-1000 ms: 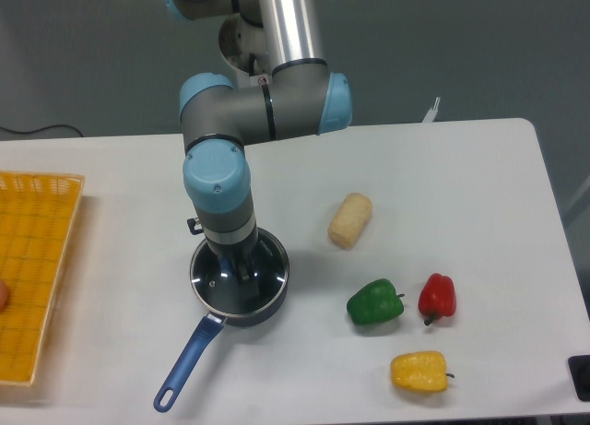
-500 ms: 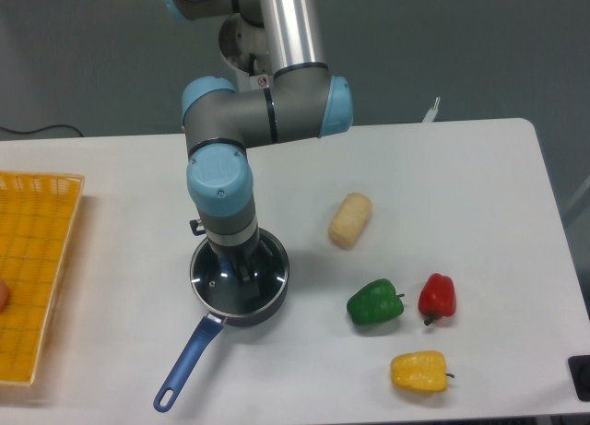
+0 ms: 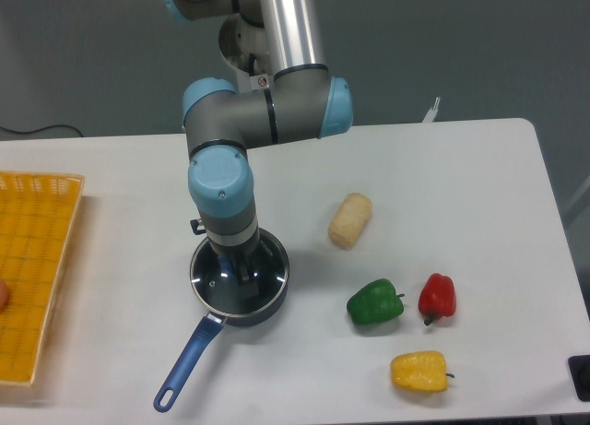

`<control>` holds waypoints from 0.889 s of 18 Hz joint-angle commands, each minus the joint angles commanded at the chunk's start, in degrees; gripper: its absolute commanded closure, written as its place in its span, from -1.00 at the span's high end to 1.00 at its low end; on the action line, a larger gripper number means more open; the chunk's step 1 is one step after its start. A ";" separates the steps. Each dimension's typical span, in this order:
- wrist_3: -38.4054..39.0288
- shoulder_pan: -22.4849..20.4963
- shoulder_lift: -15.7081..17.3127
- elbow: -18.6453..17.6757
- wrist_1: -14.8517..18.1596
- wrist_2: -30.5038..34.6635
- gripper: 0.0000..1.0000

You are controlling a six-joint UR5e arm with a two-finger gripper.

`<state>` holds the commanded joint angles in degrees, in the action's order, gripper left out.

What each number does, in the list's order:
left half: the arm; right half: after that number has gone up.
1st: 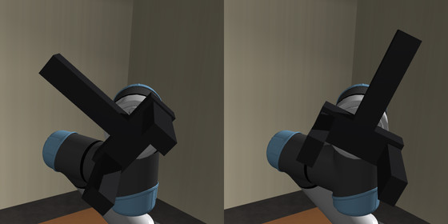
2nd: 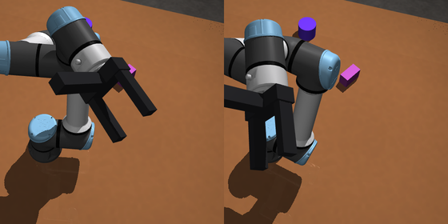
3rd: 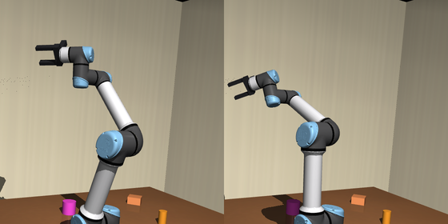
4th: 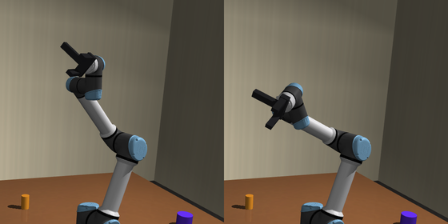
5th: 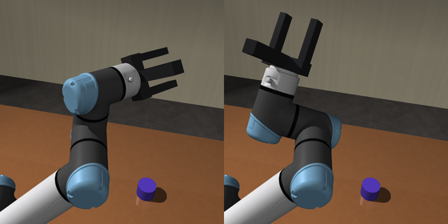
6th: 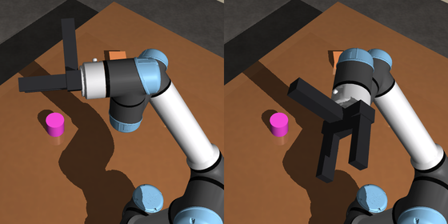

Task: Open the lid
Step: 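Close the gripper on the blue lid knob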

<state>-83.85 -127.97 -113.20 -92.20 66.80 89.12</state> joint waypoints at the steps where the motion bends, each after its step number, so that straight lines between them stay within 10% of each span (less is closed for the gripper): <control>1: 0.00 0.00 0.00 0.00 0.09 0.00 0.61; 16: 0.61 0.00 0.00 -0.09 0.18 0.00 0.28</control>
<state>-83.23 -127.97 -113.20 -92.29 66.97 89.12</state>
